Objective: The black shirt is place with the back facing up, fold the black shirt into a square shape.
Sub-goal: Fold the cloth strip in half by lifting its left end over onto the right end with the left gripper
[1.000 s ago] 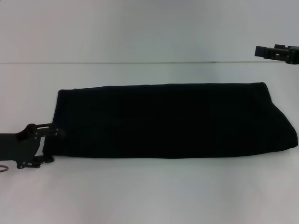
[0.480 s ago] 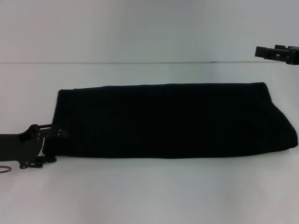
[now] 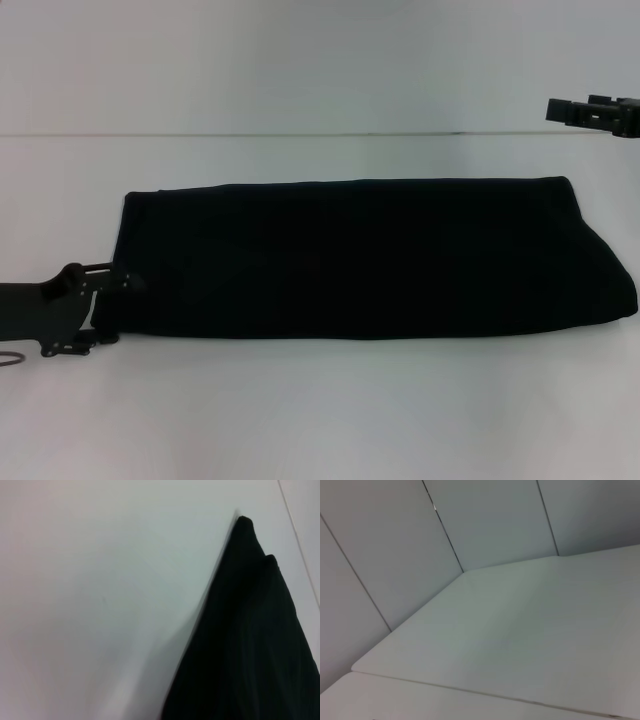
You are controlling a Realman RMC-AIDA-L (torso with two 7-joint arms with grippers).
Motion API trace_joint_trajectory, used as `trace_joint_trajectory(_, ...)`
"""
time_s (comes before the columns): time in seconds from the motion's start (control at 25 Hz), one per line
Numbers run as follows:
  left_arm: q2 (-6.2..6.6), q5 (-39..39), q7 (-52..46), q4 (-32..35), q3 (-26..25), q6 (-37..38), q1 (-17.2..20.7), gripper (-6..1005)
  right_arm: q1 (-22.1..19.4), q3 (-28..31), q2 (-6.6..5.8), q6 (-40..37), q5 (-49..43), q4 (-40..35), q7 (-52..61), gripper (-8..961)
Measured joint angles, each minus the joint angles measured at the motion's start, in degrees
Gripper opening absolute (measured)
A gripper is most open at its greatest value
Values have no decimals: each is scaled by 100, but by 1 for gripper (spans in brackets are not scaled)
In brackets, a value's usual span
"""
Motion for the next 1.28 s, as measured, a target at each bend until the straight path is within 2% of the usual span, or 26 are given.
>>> trace_joint_trajectory(0.72, 13, -39, 128, -37, -1, -148, -39, 846, 3, -2, 0, 69, 0, -10, -11, 932)
trace_joint_trajectory(1.08, 13, -39, 204, -53, -1, -161, -62, 782, 4, -8, 0, 105, 0, -10, -19, 932)
trace_joint_trajectory(1.28, 18, -69, 601, -53, -31, -240, -50, 731, 3, -16, 0, 147, 0, -6, -8, 931)
